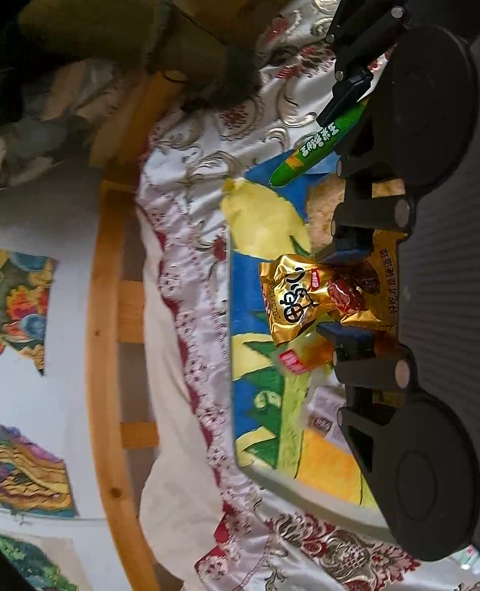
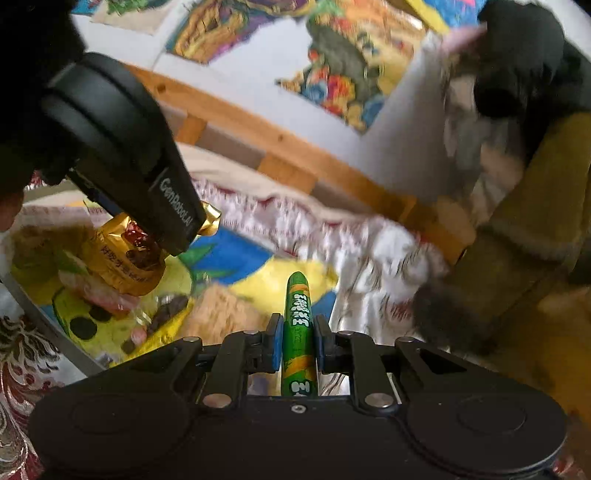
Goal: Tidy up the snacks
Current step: 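Carry both snacks over the tray and open both grippers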
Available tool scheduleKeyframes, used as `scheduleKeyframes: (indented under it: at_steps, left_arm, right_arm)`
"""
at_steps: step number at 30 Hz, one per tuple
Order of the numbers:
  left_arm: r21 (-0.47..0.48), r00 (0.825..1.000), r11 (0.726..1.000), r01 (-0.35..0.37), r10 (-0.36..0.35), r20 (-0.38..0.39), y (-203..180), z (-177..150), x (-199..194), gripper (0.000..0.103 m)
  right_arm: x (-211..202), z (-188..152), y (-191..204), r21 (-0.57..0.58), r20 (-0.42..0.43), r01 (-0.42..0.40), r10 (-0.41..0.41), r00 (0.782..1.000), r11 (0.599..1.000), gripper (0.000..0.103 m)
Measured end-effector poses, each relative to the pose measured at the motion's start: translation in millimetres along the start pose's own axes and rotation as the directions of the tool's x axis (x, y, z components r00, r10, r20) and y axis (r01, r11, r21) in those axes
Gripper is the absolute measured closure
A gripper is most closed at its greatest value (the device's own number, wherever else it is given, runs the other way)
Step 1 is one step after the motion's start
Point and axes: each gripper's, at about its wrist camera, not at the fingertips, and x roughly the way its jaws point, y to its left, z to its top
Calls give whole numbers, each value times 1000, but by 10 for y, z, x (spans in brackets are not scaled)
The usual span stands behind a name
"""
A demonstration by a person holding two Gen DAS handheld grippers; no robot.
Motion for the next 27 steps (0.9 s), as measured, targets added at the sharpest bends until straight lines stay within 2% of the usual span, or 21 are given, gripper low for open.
scheduleKeyframes:
  at_steps: [8, 15, 19, 22, 27]
  left_arm:
    - [25, 999, 1000, 2, -1, -40, -104, -95, 108, 67]
    - [11, 998, 1000, -6, 7, -57, -70, -107, 165, 66]
    - [1, 998, 1000, -3, 3, -64, -72, -100, 172, 61]
    - [-21, 996, 1000, -2, 0, -84, -50, -95, 168, 58]
    - [-58, 997, 998, -3, -2, -75, 11, -82, 40, 55]
  right_arm:
    - [89, -102, -28, 84, -73, -16, 22, 997, 996, 85]
    - [114, -136, -37, 103, -85, -19, 28, 996, 994, 84]
    - [125, -141, -36, 111, -88, -19, 29, 996, 994, 85]
    - [108, -129, -53, 118, -76, -19, 28, 997, 993, 81]
    - [2, -97, -85, 135, -49, -21, 28, 998, 991, 65]
